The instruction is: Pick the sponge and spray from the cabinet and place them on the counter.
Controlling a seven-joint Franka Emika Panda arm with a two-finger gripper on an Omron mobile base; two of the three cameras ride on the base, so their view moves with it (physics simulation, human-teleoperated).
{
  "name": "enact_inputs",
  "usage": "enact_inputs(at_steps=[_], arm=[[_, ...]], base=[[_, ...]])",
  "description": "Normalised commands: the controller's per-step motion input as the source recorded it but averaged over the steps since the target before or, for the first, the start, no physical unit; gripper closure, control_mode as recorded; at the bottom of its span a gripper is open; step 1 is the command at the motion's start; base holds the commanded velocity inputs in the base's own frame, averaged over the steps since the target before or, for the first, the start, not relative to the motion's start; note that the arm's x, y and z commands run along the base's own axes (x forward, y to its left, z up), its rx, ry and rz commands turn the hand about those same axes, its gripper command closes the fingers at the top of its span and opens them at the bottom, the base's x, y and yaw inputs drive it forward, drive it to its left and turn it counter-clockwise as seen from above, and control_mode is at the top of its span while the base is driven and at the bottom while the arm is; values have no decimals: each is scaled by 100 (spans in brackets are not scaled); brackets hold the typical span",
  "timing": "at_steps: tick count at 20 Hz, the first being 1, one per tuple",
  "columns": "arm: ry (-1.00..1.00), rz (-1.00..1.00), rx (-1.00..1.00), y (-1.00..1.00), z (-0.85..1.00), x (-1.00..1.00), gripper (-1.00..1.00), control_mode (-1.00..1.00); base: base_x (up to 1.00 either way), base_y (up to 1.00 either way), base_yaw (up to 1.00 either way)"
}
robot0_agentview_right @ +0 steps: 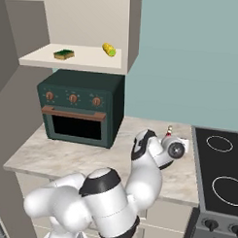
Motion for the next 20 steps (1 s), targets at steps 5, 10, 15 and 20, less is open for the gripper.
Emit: enact_inputs(at_steps=[5, 10, 15, 20], arm=[[0, 0, 0, 0, -30, -14, 100, -100], [0, 0, 0, 0, -36, 0, 100, -100], [0, 0, 0, 0, -37, -13, 100, -100], [0, 0, 0, 0, -43, -47, 100, -100]], base=[[0, 0, 0], [0, 0, 0], [0, 0, 0], [0, 0, 0]])
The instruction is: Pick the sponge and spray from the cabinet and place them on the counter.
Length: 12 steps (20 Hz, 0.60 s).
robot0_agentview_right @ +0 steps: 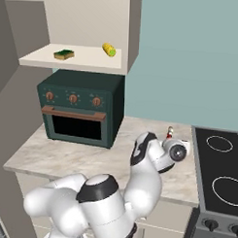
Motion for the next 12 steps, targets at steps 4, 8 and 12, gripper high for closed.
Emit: enact_inputs(at_steps=[4, 8, 12], arm=[[0, 0, 0, 0, -42, -35, 100, -100], [0, 0, 0, 0, -41, -10, 100, -100], [0, 0, 0, 0, -45, -10, 100, -100]], base=[[0, 0, 0], [0, 0, 0], [0, 0, 0]])
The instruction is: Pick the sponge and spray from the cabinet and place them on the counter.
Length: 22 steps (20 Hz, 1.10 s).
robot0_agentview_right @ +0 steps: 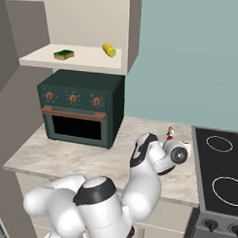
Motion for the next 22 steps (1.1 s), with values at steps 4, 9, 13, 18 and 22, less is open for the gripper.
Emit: enact_inputs(at_steps=[4, 9, 13, 18, 22], arm=[[0, 0, 0, 1, -53, -24, 100, -100], [0, 0, 0, 7, -64, -45, 100, -100], [0, 0, -1, 15, -62, -31, 100, -100], [0, 0, -2, 17, -63, -23, 100, -100], [0, 0, -3, 15, -68, -31, 100, -100]], base=[[0, 0, 0], [0, 0, 0], [0, 0, 0], [0, 0, 0], [0, 0, 0]])
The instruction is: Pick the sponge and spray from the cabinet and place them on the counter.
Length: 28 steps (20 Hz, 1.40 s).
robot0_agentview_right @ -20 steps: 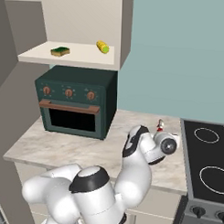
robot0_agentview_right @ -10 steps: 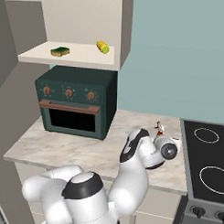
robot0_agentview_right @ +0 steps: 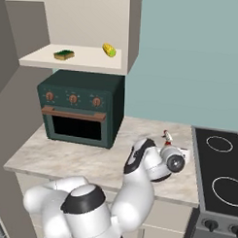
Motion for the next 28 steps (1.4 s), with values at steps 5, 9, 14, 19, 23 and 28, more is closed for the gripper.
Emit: enact_inputs(at_steps=[5, 9, 14, 19, 23, 28], arm=[[0, 0, -2, 2, -62, -39, 100, -100], [1, 0, -1, 0, -61, -35, -100, -100], [0, 0, 0, -5, -43, -32, -100, -100], [7, 0, 0, -16, -23, -29, -100, -100], [5, 0, 0, -1, -7, -37, -100, -100], [0, 0, 0, 3, 0, -75, -100, -100]], base=[[0, 0, 0], [0, 0, 0], [0, 0, 0], [0, 0, 0], [0, 0, 0], [0, 0, 0]])
